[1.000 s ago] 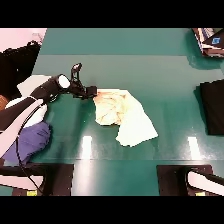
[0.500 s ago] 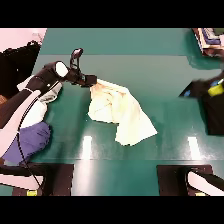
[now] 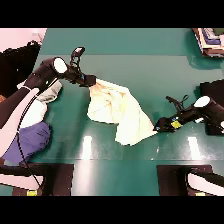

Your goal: Fold the shirts.

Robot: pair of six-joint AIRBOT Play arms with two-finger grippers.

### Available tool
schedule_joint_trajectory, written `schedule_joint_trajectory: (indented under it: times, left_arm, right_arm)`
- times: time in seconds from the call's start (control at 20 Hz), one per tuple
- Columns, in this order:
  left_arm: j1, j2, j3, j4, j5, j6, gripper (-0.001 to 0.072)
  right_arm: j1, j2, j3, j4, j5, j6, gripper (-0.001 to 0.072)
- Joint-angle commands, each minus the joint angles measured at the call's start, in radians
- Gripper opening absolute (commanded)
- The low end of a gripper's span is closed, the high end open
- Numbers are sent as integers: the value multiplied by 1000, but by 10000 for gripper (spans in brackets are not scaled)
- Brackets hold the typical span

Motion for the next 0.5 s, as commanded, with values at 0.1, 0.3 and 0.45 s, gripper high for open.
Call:
schedule_joint_trajectory:
  times: [0.1, 0.3, 0.45]
  left_arm:
    - [0, 4, 3, 2, -52, 3, 28]
    - [0, 121, 69, 194, -105, 2, 27]
    - [0, 269, 187, 322, -161, 43, 28]
  right_arm:
    - [72, -44, 28, 2, -71, -49, 16]
    - [-13, 85, 170, -8, -59, -45, 14]
    - [-129, 209, 377, -6, -47, -44, 15]
